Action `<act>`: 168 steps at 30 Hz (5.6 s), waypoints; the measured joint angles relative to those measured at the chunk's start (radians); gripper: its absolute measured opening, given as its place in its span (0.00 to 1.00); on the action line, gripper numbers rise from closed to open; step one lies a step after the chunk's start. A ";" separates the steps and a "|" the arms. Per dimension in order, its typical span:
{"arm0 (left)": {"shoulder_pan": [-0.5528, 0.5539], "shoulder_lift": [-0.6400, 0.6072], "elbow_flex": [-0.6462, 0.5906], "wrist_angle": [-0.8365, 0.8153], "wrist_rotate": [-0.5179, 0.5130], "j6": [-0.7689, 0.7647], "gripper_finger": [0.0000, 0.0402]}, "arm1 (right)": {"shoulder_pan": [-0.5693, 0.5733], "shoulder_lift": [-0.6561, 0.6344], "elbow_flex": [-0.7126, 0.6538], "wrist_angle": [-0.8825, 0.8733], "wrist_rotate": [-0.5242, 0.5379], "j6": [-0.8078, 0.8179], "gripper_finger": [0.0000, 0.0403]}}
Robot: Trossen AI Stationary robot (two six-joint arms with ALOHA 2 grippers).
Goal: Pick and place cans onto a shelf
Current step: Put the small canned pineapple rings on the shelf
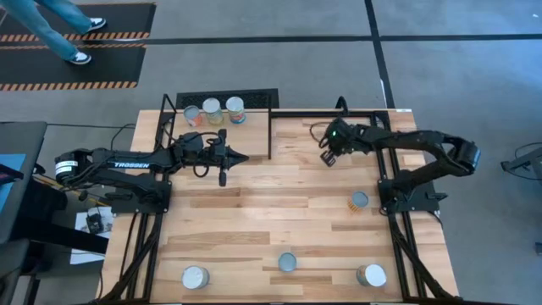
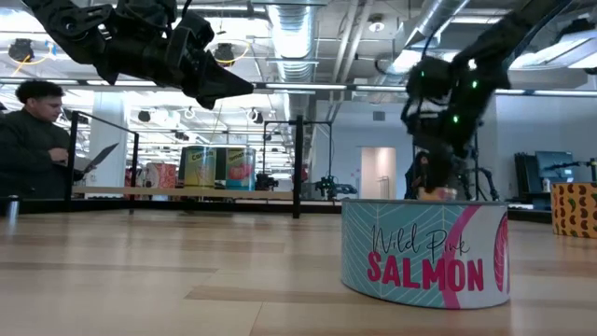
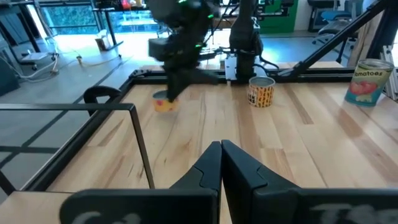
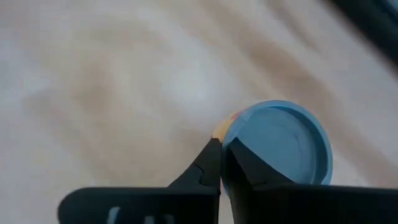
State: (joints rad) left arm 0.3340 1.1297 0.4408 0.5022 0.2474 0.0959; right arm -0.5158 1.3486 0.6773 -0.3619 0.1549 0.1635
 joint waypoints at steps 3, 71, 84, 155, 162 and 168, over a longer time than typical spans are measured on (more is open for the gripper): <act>0.000 0.000 0.000 -0.005 0.000 -0.002 0.00 | 0.156 -0.008 0.000 0.073 -0.026 0.022 0.05; -0.248 0.008 0.057 -0.332 -0.189 0.033 0.00 | 0.334 0.016 -0.079 0.717 -0.107 -0.269 0.05; -0.344 0.296 0.233 -0.471 -0.326 0.064 0.20 | 0.326 0.005 -0.089 0.698 -0.131 -0.280 0.02; 0.293 0.706 0.821 -0.767 -0.270 0.146 0.01 | 0.317 0.006 -0.089 0.718 -0.129 -0.331 0.03; 0.283 0.705 0.821 -0.777 -0.270 0.135 0.02 | 0.318 0.006 -0.089 0.719 -0.129 -0.331 0.03; 0.270 0.705 0.821 -0.779 -0.272 0.128 0.02 | 0.318 0.006 -0.089 0.719 -0.129 -0.331 0.03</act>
State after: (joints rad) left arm 0.6035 1.8347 1.2621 -0.2772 -0.0242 0.2237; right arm -0.1978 1.3544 0.5888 0.3575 0.0257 -0.1671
